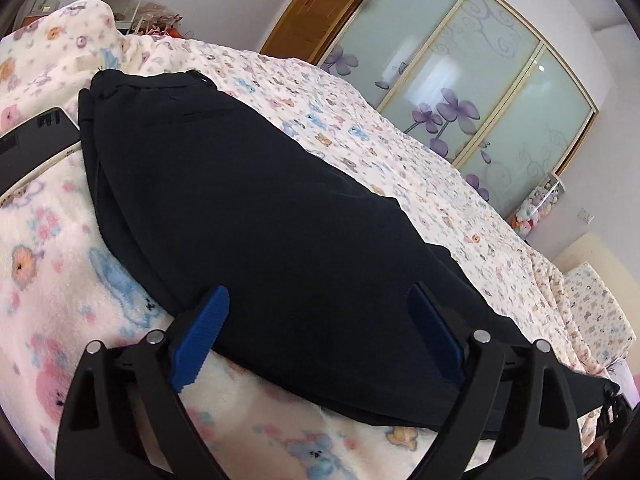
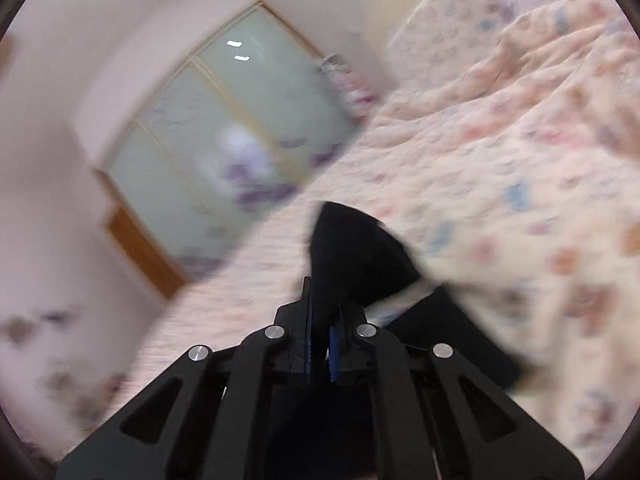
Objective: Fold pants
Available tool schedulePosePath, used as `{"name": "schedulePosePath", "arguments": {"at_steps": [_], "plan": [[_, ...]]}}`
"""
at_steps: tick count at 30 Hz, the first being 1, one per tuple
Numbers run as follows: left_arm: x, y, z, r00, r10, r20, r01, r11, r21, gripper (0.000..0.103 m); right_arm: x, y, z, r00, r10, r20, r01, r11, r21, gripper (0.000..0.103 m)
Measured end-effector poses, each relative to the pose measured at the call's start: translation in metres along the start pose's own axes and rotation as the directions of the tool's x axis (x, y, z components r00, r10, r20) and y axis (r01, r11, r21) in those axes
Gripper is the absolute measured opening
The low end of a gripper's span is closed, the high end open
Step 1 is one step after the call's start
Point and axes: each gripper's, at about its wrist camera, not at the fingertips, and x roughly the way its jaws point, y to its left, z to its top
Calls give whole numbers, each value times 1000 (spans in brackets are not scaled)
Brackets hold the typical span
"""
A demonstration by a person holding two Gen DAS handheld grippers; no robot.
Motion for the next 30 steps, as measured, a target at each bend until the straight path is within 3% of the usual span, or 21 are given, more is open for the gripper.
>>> {"name": "schedulePosePath", "arguments": {"at_steps": [1, 2, 3, 4, 6, 9, 12, 15, 16, 17, 18, 25, 30], "plan": [[-1, 0, -1, 1000, -1, 0, 1, 1000, -1, 92, 15, -22, -8, 992, -86, -93, 92, 993, 69, 6], [-4, -2, -2, 1000, -4, 0, 4, 1000, -1, 92, 25, -41, -16, 979, -121, -166, 143, 981, 133, 6], [-5, -3, -3, 1000, -3, 0, 3, 1000, 2, 92, 35, -67, -29, 957, -132, -259, 197, 950, 242, 4], [-4, -5, -3, 1000, -3, -3, 3, 1000, 6, 92, 35, -84, -35, 957, -88, -275, 182, 923, 338, 4], [-4, -3, -3, 1000, -11, -5, 11, 1000, 10, 92, 26, -83, -30, 965, -70, -253, 161, 920, 358, 4], [-4, 0, -3, 1000, -25, -7, 25, 1000, 3, 92, 18, -74, -32, 955, -132, -266, 212, 930, 301, 5], [-4, 0, -3, 1000, -28, -8, 28, 1000, 11, 94, 11, -82, -31, 948, -91, -306, 212, 896, 391, 7], [-4, -2, -4, 1000, -31, -6, 31, 999, 21, 97, -9, -79, -22, 956, -108, -273, 214, 894, 393, 14], [-4, -2, -4, 999, -31, -5, 31, 999, 23, 98, -10, -77, -22, 955, -129, -267, 229, 893, 388, 28], [-3, -2, -4, 999, -32, -4, 32, 999, 24, 98, -15, -77, -19, 956, -142, -256, 236, 893, 383, 51], [-3, -3, -4, 999, -31, -3, 32, 999, 25, 99, -17, -76, -18, 958, -146, -248, 235, 893, 383, 57], [-1, -6, -5, 1000, -18, 0, 18, 999, 45, 101, -13, -78, -15, 950, -151, -274, 251, 890, 380, 57], [-1, -7, -6, 1000, -10, 2, 10, 998, 56, 101, 4, -79, -20, 926, -165, -339, 291, 885, 363, 56]]}}
